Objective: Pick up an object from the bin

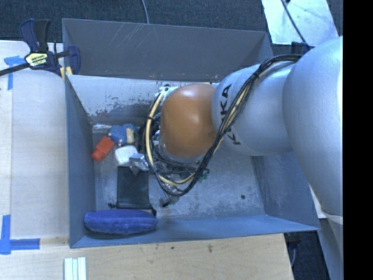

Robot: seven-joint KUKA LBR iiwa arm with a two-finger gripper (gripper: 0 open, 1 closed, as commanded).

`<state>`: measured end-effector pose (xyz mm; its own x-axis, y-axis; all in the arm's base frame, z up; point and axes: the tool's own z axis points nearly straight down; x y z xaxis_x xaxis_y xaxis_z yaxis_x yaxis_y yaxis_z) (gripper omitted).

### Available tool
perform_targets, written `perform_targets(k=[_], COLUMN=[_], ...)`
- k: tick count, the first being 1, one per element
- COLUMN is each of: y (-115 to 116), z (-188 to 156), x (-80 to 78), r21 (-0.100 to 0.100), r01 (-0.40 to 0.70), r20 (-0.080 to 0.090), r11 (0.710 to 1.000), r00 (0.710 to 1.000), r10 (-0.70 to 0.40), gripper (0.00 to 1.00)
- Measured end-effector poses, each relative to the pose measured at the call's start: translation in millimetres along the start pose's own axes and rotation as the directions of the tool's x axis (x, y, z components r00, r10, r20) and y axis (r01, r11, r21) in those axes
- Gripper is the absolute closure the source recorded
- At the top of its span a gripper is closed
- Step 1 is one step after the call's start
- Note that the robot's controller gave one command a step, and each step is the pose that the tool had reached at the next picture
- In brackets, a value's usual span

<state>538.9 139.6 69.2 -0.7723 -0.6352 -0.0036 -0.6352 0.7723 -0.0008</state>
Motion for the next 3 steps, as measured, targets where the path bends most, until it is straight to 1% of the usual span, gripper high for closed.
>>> perform_targets(k=[1,2,3], y=[0,-1,-2], z=[0,-1,-17], x=[-0.4,-1.2,-2.3], r21=[0.000,0.001,0.001], r01=[-0.003,-0.004,-0.008], r20=[0.001,0.004,0.002], r11=[1.000,1.000,1.000], r00=[1.000,1.000,1.000], r10=[0.003,0.004,0.008], gripper=[0.00,1.00,1.00])
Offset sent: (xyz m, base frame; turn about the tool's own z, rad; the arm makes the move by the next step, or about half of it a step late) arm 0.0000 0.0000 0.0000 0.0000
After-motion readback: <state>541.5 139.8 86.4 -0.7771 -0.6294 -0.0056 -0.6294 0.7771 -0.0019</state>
